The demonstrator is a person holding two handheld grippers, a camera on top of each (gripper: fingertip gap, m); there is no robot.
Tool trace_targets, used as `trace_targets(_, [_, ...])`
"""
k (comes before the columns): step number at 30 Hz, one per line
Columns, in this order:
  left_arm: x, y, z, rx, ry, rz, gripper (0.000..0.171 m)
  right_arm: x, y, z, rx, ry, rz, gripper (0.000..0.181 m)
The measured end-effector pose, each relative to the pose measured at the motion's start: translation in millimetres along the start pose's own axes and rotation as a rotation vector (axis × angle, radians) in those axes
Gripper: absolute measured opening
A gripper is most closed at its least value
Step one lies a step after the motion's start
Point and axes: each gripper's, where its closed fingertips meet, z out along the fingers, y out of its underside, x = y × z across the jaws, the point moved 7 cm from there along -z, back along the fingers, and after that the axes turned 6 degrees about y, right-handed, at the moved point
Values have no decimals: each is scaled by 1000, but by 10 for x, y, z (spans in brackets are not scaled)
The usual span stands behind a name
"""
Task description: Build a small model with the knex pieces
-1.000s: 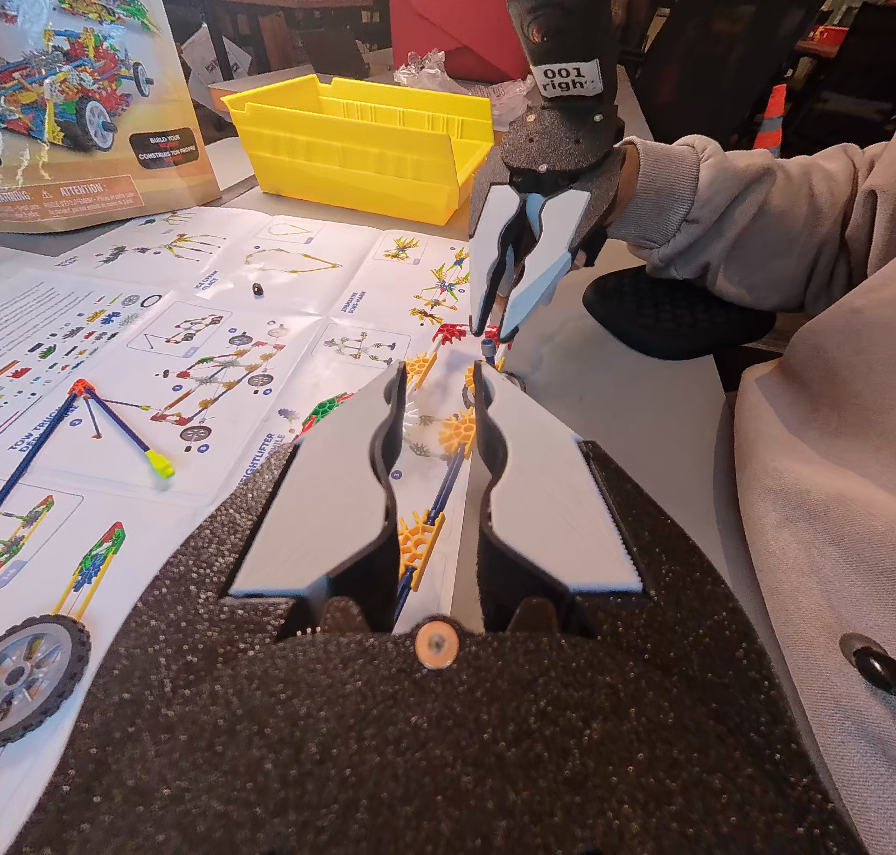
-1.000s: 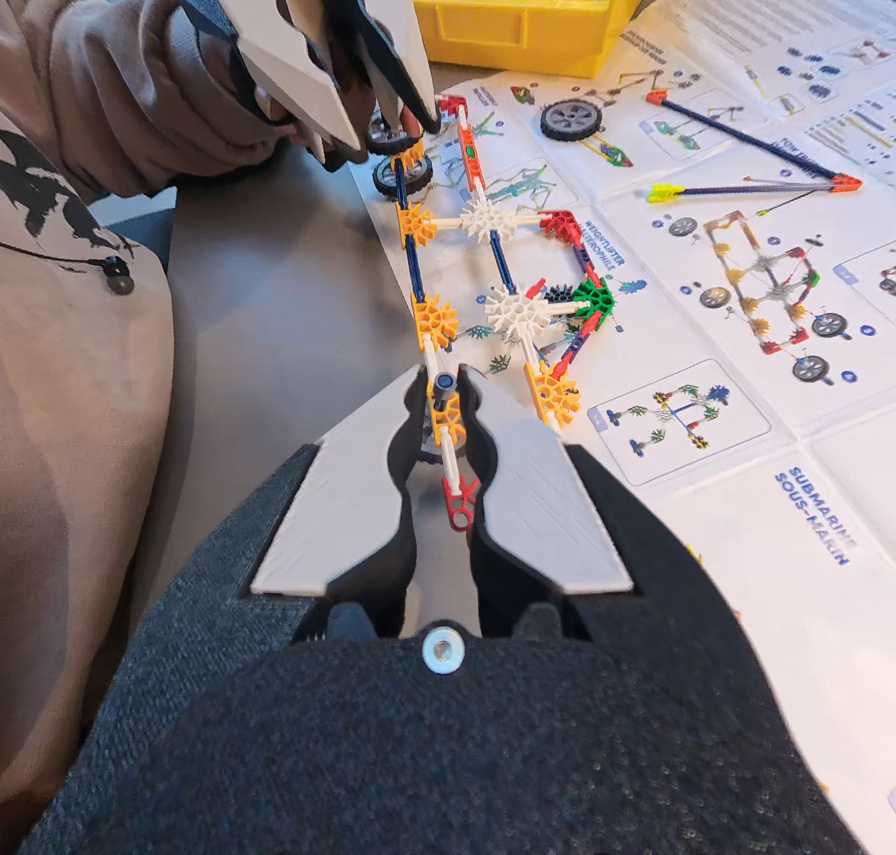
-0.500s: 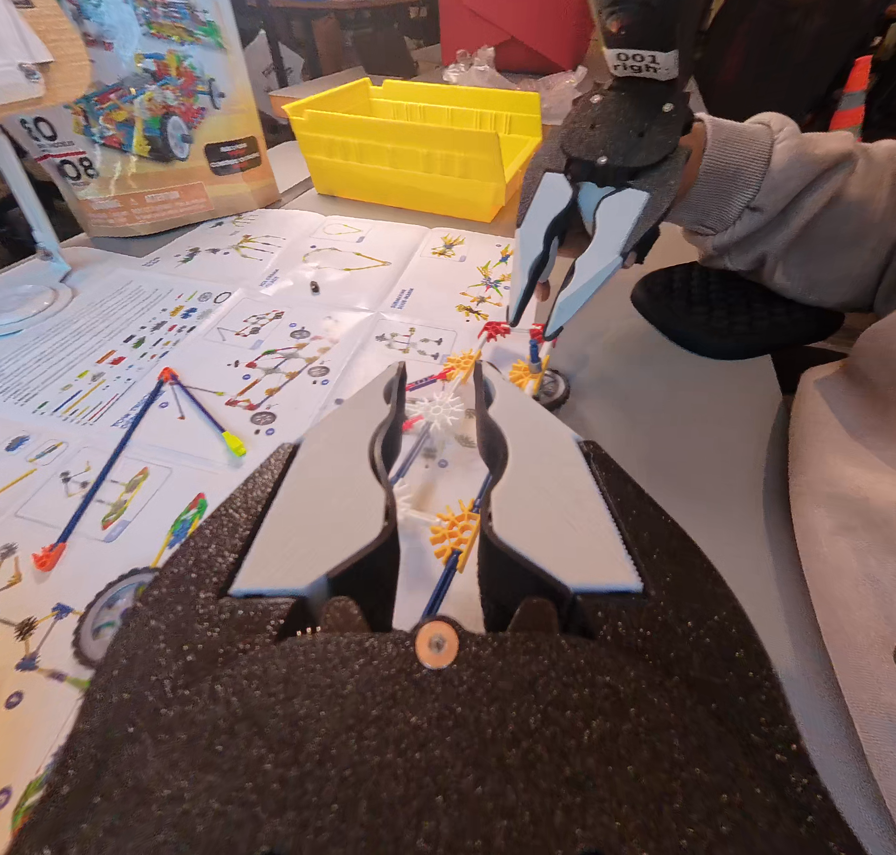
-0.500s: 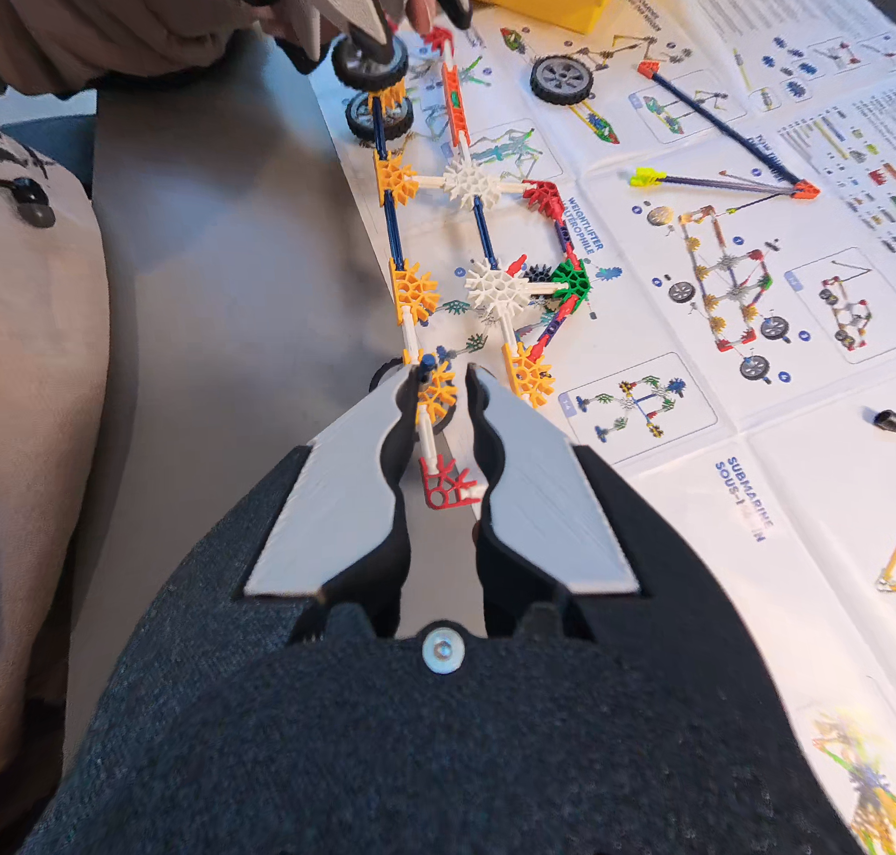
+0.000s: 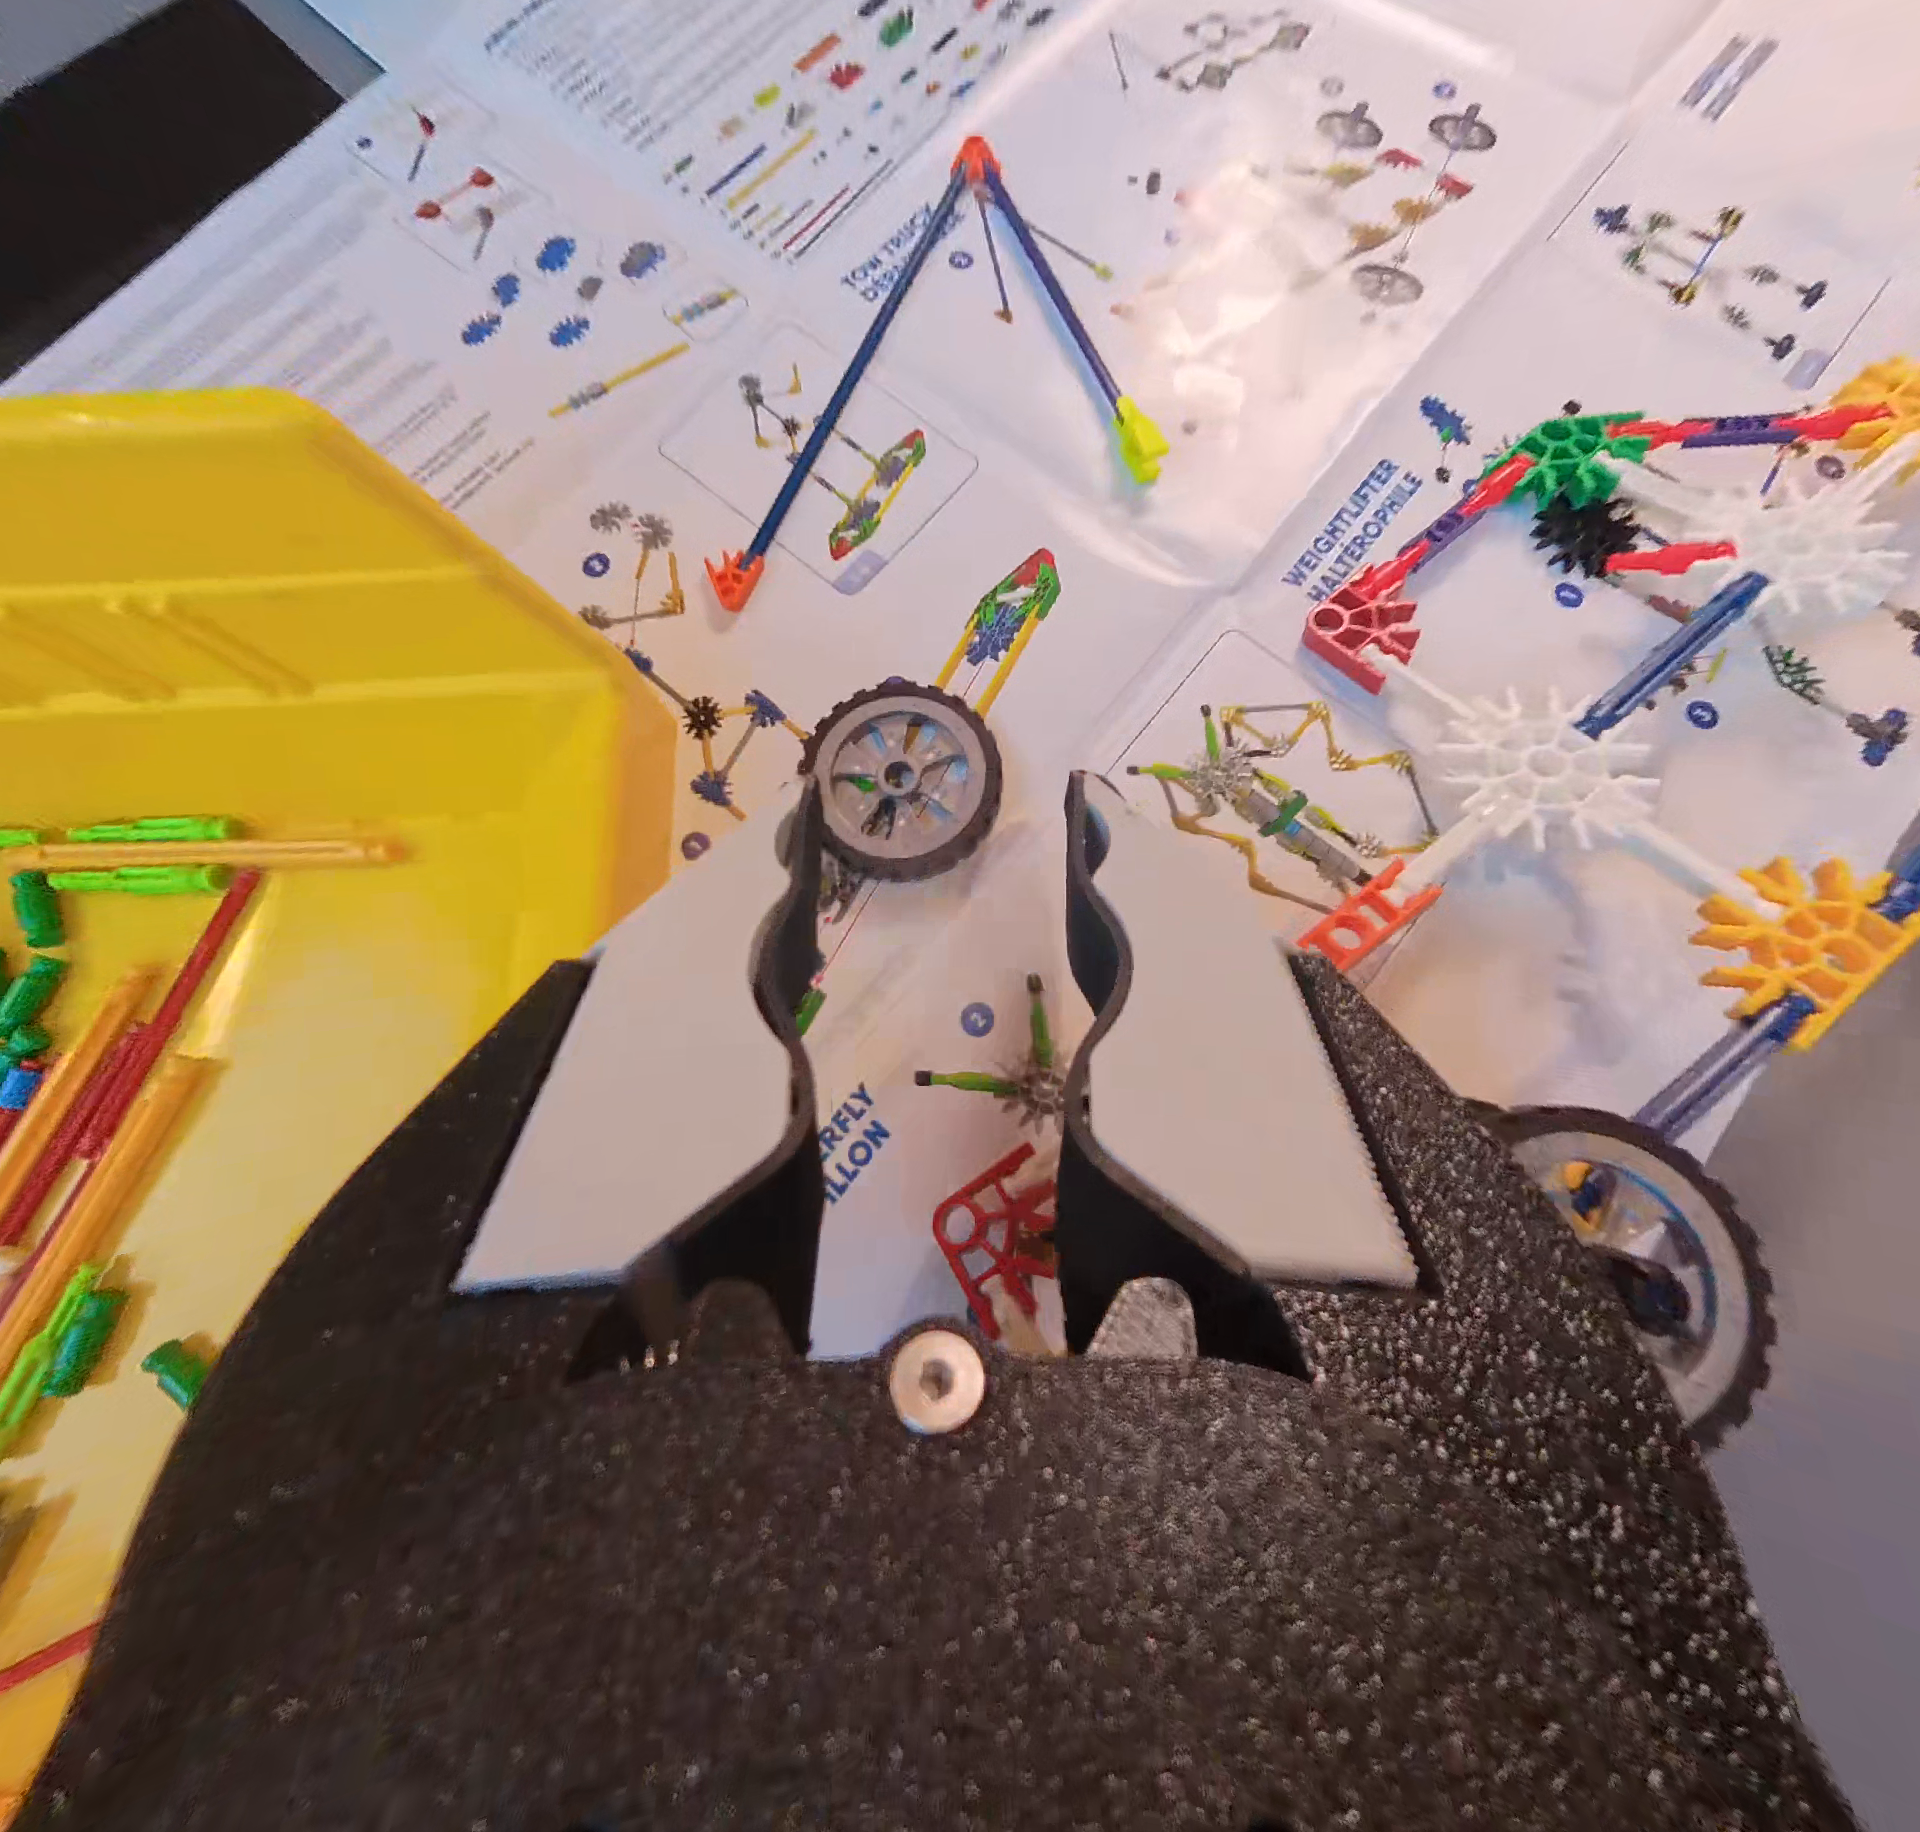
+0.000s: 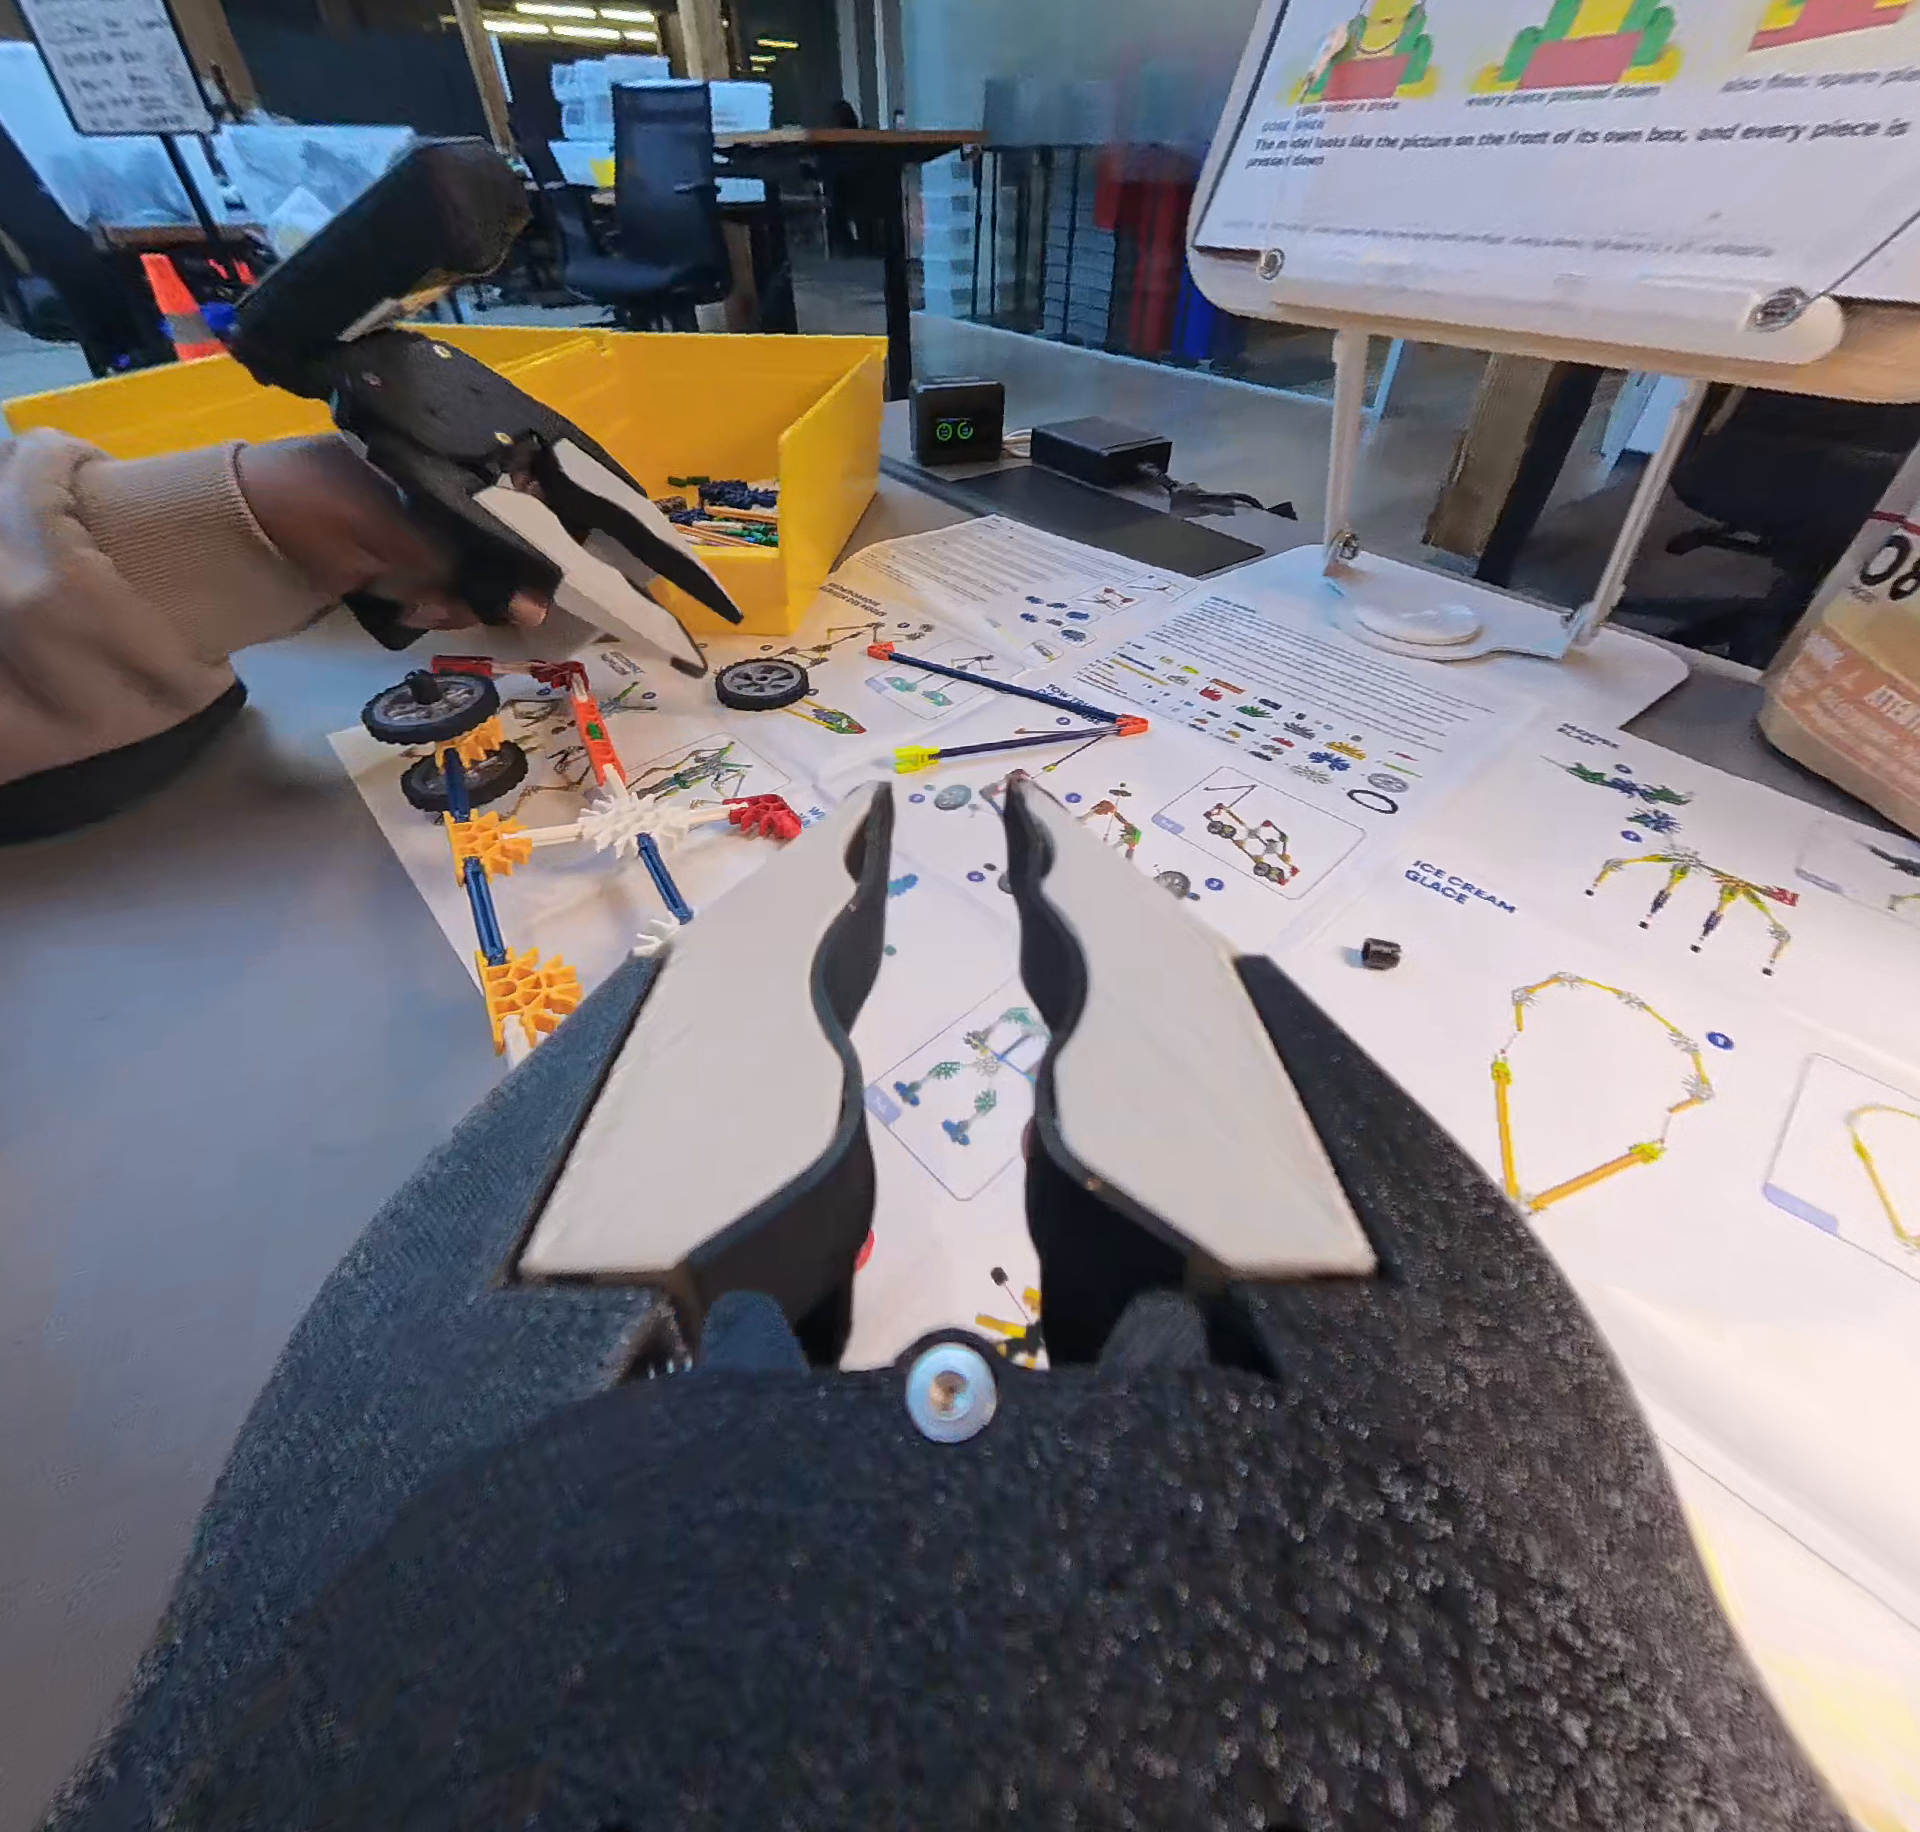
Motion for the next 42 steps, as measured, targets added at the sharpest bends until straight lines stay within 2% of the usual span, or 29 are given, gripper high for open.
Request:
trace_targets(2, [-46, -2, 79, -44, -16, 6, 43, 54, 33, -18, 2, 17, 23, 26])
trace_targets(6, [-44, 6, 196, -167, -64, 48, 46, 95, 47, -53, 27, 36, 35, 26])
trace_targets(9, [-39, 23, 230, -195, -95, 41, 47, 107, 31, -73, 38, 45, 29, 26])
trace_targets(15, [-71, 43, 235, -191, -53, -70, 46, 98, 22, -95, 52, 36, 52, 26])
trace_targets(21, [-41, 25, 230, -149, -26, -1, 42, 62, 58, -75, 36, 22, 55, 26])
trace_targets(24, [39, -89, 150, -82, -21, 65, 42, 45, 71, -71, 28, 20, 44, 25])
trace_targets(27, [366, -351, -16, 59, 94, 168, 42, 41, 73, -65, 23, 13, 39, 25])
trace_targets(30, [891, -562, -107, 115, 293, 280, 42, 25, 99, -45, 5, -26, 39, 25])
trace_targets(33, [1353, -666, -62, 90, 447, 394, 43, -104, 61, -80, -2, -173, 8, 24])
trace_targets(36, [1669, -721, 80, 41, 551, 471, 43, -290, 27, -171, -43, -354, -15, 24])
trace_targets(38, [1802, -725, 204, -6, 588, 514, 43, -404, 57, -223, -87, -439, -43, 25])
trace_targets(42, [1915, -738, 389, -48, 614, 553, 43, -502, 132, -231, -159, -472, -100, 29])
